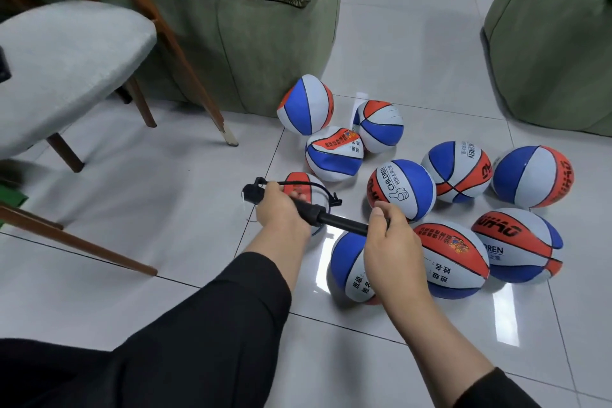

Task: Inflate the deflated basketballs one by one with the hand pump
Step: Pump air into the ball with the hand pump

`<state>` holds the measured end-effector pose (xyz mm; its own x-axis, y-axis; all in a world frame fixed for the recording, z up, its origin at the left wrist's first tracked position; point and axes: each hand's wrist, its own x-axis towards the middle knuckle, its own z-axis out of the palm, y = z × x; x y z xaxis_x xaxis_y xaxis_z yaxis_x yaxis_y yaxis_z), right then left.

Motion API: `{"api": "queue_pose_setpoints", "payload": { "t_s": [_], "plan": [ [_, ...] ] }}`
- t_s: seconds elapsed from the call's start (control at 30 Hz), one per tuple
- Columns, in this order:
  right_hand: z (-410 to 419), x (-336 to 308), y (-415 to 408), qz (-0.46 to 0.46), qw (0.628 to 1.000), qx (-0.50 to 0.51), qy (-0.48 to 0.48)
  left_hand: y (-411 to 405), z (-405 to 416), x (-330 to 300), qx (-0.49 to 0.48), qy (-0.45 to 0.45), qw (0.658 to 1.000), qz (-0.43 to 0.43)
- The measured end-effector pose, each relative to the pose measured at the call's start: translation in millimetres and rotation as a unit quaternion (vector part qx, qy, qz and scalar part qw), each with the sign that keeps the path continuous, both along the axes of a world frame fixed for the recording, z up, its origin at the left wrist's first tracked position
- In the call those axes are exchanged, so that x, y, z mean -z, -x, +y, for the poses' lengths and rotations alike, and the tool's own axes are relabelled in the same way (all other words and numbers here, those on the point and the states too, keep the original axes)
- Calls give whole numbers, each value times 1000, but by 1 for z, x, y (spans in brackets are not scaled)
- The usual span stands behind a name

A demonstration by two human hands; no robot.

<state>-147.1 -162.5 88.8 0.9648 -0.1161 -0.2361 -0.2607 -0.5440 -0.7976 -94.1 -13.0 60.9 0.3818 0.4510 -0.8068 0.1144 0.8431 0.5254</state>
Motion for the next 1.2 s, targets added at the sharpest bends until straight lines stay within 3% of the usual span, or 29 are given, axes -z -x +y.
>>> {"api": "queue_pose_setpoints", "payload": {
  "t_s": [0.27, 0.43, 0.7, 1.2],
  "plan": [
    [16, 6, -1, -5, 999, 20, -39, 0, -46, -15, 27, -15, 999, -17],
    [18, -5, -2, -14, 998, -41, -40, -4, -28, -22, 57, -1, 998, -36],
    [-11, -7, 1, -24, 997, 32, -65, -11, 22, -16, 0, -25, 1000, -8],
    [14, -2, -7, -29, 998, 22, -60, -7, -48, -19, 40, -3, 998, -56]
  ]
}}
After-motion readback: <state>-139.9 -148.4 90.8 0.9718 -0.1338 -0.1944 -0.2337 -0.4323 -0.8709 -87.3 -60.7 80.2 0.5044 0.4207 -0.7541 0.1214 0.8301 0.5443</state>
